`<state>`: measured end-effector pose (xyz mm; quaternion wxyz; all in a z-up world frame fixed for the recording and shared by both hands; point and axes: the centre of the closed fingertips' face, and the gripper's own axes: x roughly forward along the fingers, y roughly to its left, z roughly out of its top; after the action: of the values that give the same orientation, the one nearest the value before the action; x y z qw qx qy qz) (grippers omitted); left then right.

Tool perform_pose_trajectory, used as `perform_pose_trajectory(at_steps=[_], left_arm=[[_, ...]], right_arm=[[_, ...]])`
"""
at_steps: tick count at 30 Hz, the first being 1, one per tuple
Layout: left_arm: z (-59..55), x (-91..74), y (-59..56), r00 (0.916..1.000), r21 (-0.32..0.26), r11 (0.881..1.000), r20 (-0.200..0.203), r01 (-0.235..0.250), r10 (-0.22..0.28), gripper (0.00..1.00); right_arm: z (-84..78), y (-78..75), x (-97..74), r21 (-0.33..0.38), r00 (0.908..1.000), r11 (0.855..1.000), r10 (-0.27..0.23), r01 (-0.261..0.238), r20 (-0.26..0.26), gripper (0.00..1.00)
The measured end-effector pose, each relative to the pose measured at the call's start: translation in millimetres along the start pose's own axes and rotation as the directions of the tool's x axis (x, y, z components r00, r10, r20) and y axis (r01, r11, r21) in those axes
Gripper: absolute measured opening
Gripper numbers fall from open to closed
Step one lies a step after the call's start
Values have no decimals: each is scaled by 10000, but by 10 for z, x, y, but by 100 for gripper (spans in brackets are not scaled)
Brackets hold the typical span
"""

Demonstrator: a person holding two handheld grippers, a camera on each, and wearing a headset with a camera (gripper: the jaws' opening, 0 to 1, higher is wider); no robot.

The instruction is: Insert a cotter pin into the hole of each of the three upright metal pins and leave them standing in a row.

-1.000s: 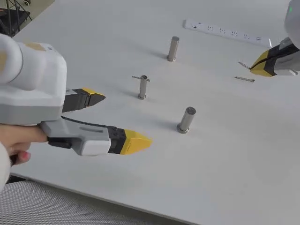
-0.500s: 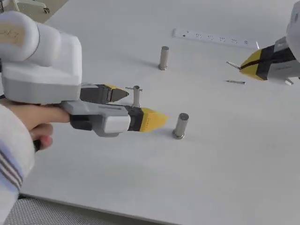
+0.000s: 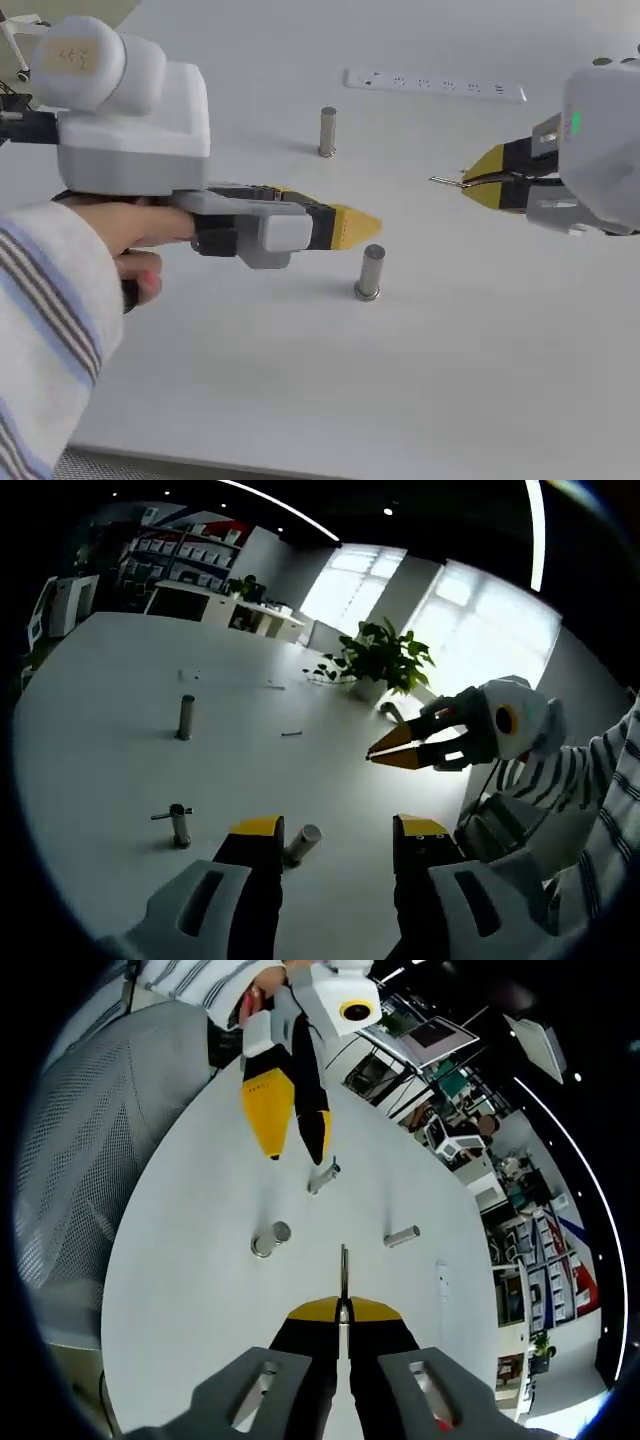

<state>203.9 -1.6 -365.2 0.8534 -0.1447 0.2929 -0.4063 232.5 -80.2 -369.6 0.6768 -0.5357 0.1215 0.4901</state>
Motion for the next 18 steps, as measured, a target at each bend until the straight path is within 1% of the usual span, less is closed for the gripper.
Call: perform_pose_trajectory(at_steps=[6,12,14,16,18], left_arm=[[-10,104,-76,9997,-29,9997,-65,223,-223,29],[1,190,-176,9987,-149,9986,38,515,-515,19],[-1,213,-208,9981,-183,9979,21,623,-623,16],[-7,229,-240,9975,-113,9975,-17,703,-703,15],[-11,235,-268,9967,-134,9966,-13,812,-812,12]], right_arm=[[185,126,-58,-26,9995,10000,68,-67,306,0],[365,208,-92,-260,9980,9996,99,-83,621,0],[406,227,-97,-317,9978,9994,134,-113,655,0],[415,231,-96,-308,9973,9994,150,-128,723,0],[424,231,-98,-376,9975,9992,131,-105,697,0]])
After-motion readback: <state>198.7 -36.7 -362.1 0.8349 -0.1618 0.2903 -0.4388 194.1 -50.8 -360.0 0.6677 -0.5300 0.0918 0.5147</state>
